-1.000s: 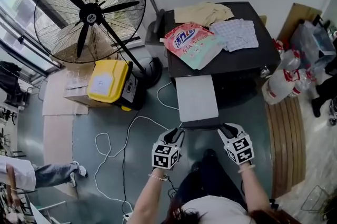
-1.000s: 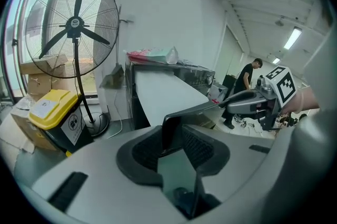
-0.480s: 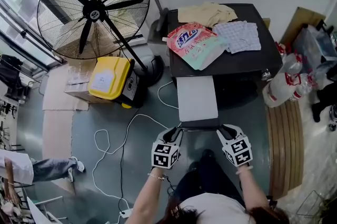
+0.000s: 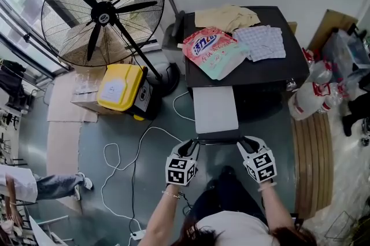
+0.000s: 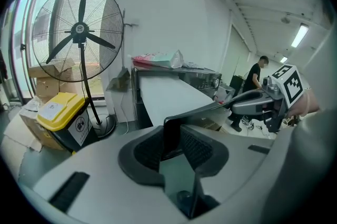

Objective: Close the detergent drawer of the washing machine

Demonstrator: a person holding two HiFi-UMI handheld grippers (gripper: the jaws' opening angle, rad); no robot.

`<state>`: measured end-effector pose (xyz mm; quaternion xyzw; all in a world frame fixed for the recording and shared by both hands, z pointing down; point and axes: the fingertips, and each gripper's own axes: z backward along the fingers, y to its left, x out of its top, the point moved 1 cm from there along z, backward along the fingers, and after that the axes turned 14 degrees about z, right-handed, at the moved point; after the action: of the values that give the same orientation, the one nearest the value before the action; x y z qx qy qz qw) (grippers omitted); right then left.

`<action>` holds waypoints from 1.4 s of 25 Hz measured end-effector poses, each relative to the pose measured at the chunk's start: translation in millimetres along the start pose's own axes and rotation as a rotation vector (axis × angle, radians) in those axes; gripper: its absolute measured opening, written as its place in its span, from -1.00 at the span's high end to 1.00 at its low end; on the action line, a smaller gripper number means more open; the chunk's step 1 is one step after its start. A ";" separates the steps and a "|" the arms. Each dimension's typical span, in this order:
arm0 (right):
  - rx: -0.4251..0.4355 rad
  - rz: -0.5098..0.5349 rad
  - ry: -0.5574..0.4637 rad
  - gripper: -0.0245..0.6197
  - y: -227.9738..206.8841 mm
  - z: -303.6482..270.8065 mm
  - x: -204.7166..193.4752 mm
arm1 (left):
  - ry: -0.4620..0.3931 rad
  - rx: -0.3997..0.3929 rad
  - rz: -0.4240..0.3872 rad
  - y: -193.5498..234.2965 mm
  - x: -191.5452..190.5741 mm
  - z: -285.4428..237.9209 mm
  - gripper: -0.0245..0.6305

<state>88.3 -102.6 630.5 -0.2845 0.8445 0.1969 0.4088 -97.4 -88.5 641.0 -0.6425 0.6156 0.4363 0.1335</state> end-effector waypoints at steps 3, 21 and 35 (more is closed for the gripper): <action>0.001 -0.002 -0.005 0.58 -2.4 -0.8 3.2 | -0.003 0.010 0.007 0.5 3.8 -0.9 0.60; 0.059 -0.010 -0.040 0.58 -24.1 -19.6 22.3 | -0.038 0.082 0.050 9.3 33.3 -16.9 0.59; 0.033 -0.033 -0.040 0.58 -42.3 -37.2 31.4 | -0.012 0.077 0.024 18.1 50.6 -36.0 0.60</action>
<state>78.1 -165.9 622.9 -0.2876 0.8345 0.1819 0.4333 -106.6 -151.9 632.0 -0.6266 0.6390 0.4177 0.1567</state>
